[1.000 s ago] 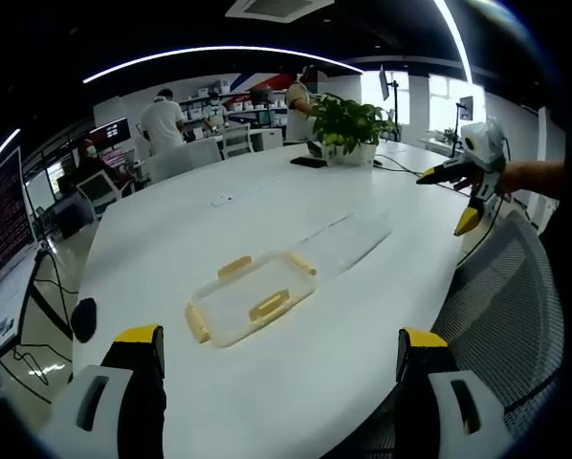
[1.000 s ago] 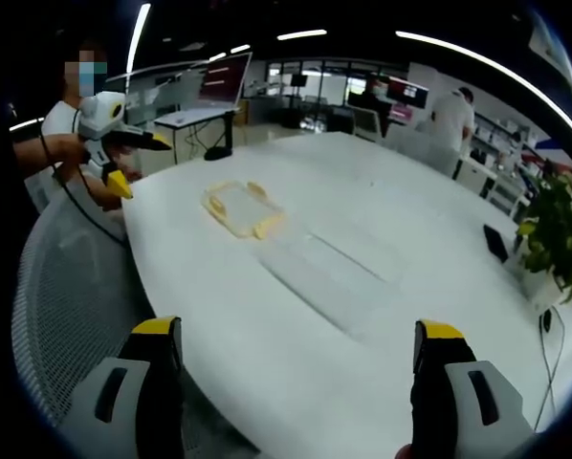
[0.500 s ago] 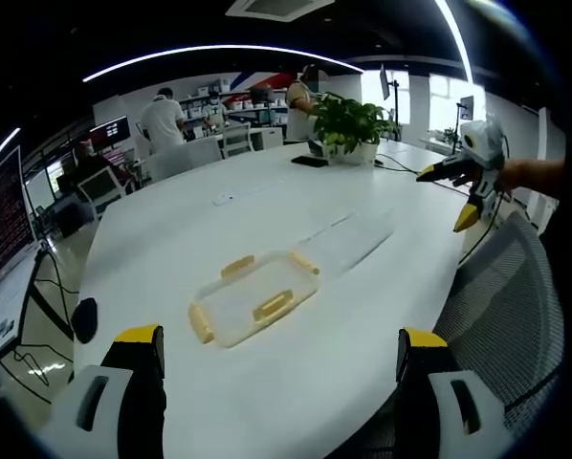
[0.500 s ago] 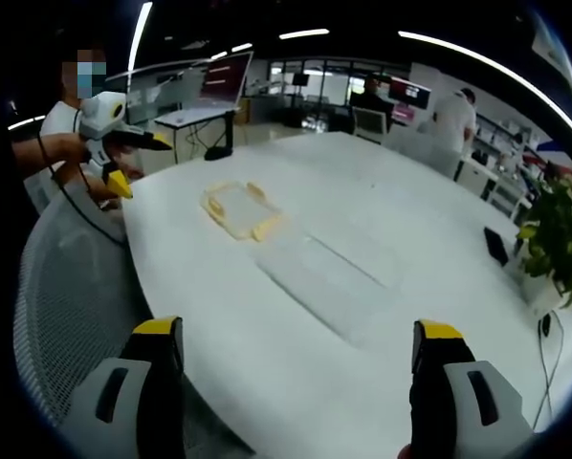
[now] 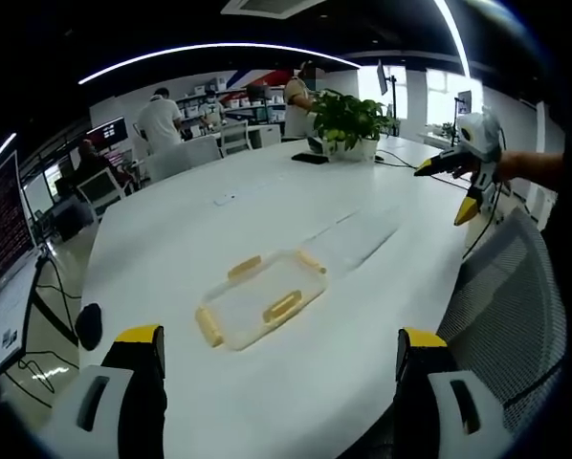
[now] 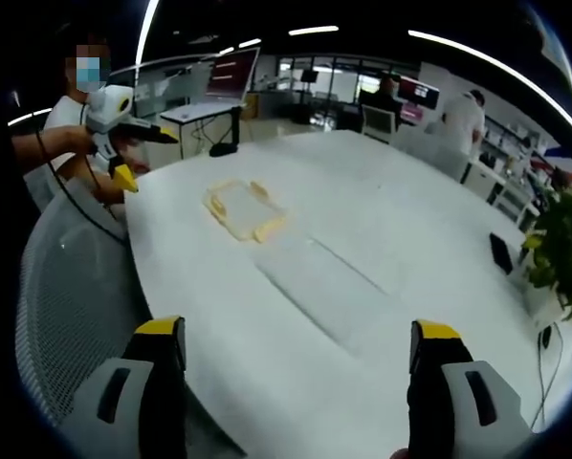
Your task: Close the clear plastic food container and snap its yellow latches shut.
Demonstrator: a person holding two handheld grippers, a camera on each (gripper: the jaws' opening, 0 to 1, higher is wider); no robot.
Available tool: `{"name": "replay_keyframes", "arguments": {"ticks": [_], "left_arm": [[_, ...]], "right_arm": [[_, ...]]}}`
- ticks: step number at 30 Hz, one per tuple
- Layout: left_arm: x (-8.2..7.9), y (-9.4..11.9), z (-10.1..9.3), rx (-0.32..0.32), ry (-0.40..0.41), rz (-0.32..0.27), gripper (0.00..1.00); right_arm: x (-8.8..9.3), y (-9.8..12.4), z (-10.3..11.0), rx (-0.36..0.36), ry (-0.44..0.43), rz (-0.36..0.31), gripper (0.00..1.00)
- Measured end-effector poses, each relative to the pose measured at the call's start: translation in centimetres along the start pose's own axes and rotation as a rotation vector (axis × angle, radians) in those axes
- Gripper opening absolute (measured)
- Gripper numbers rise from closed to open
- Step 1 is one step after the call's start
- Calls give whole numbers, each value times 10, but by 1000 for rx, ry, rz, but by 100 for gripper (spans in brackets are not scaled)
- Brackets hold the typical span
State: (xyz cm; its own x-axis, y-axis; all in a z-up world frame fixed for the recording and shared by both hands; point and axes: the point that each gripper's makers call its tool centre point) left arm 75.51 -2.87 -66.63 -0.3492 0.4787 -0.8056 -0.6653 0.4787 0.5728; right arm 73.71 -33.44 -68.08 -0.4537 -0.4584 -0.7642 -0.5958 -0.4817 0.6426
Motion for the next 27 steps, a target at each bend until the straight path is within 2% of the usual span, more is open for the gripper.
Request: {"name": "replay_keyframes", "arguments": {"ticks": [20, 27], "left_arm": [[-5, -11, 19, 44, -50, 19, 94], [-5, -18, 25, 69, -73, 33, 91]], "right_arm": [[-23, -23, 10, -75, 78, 13, 93], [-27, -32, 14, -112, 122, 38, 93]]}}
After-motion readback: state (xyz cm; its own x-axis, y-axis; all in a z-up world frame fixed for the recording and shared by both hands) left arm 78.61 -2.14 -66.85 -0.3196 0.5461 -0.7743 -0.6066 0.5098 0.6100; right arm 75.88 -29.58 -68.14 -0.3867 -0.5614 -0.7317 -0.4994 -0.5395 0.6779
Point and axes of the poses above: the point that each gripper's makers call its tool centre point, and the gripper's own axes: y roughly backward along the fingers, z roughly to its left, x roughly out of its underside, and after that the axes turned 3 degrees about -y, right-handed
